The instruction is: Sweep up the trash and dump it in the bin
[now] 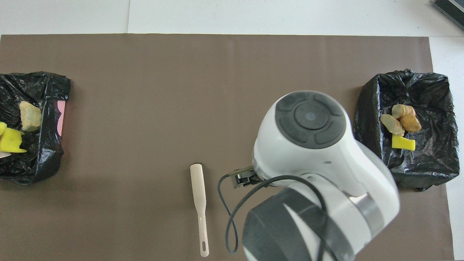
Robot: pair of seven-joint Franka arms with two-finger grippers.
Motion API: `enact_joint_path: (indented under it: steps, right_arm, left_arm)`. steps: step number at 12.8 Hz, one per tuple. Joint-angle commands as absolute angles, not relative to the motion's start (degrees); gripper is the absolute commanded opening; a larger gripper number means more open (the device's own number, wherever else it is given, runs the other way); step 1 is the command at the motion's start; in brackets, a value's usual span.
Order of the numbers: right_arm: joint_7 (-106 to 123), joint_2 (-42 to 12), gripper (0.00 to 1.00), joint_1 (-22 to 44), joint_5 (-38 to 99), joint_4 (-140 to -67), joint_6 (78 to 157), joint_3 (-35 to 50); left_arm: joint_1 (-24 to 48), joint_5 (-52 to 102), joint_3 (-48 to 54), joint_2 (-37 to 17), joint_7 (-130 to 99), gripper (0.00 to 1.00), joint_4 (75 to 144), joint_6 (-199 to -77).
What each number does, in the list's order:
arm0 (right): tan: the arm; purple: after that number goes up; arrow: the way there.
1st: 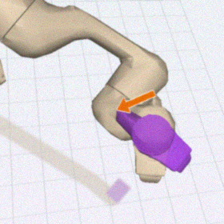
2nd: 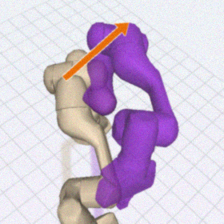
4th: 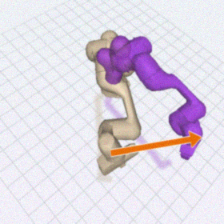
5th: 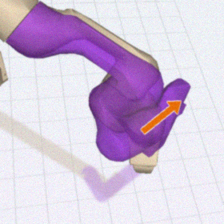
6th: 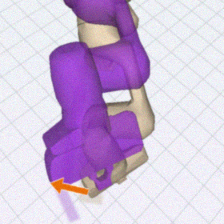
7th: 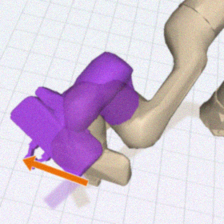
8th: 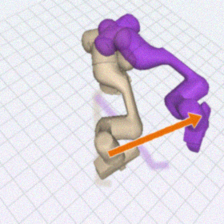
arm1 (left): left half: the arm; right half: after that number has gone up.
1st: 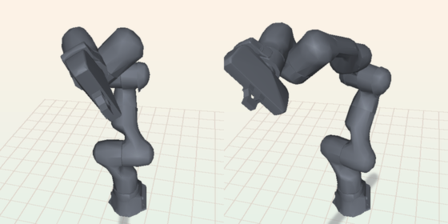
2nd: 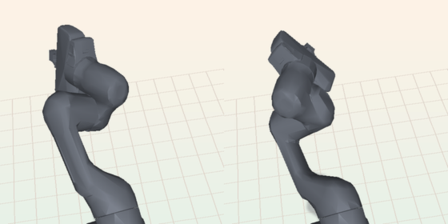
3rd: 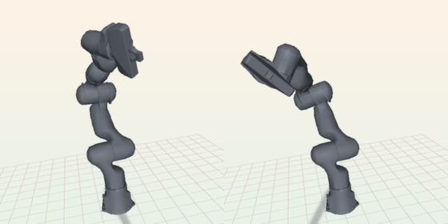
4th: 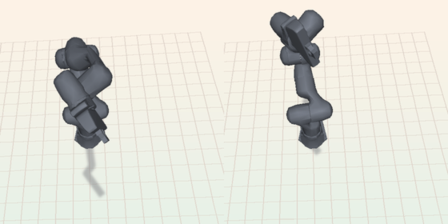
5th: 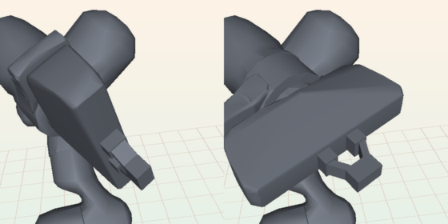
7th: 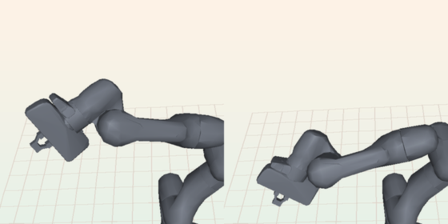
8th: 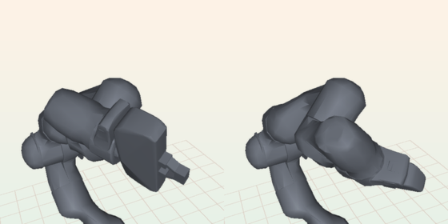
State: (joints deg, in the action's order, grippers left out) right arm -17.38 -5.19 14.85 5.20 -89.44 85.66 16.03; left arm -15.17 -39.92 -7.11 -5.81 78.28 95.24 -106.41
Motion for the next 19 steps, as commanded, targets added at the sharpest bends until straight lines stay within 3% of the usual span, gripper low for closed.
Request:
enact_joint_path:
  steps: [1, 5, 9, 12, 15, 19]
  right_arm:
    - [-10.0, -3.9, 1.00, 8.0, 4.4, -87.8, 84.4, 16.6]
    - [-8.8, -2.5, 1.00, 0.2, 2.8, -87.8, 84.5, 16.4]
    - [-8.1, -2.2, 1.00, -2.5, -4.2, -87.8, 85.0, 15.8]
    - [-3.7, -2.8, 1.00, -6.8, -6.4, -87.7, 85.3, 15.7]
    - [-3.1, -3.2, 1.00, -11.2, -4.9, -86.5, 86.2, 15.8]
    - [-3.9, -0.7, 1.00, -11.2, -4.5, -86.4, 84.5, 15.6]
  left_arm:
    - [-9.4, -47.4, -7.8, -5.3, 78.6, 0.00, 94.8, -101.4]
    - [-4.4, -53.7, -7.7, -5.8, 78.6, 0.00, 92.4, -95.1]
    - [0.0, -56.5, -7.6, -5.0, 78.7, 0.00, 88.2, -89.8]
    - [0.5, -46.3, -7.2, -4.7, 78.2, 0.00, 83.7, -86.8]
    - [0.6, -36.9, -7.2, -3.5, 77.4, 0.00, 83.5, -86.1]
    - [0.8, -19.8, -7.2, -1.1, 57.8, 0.00, 84.6, -86.0]
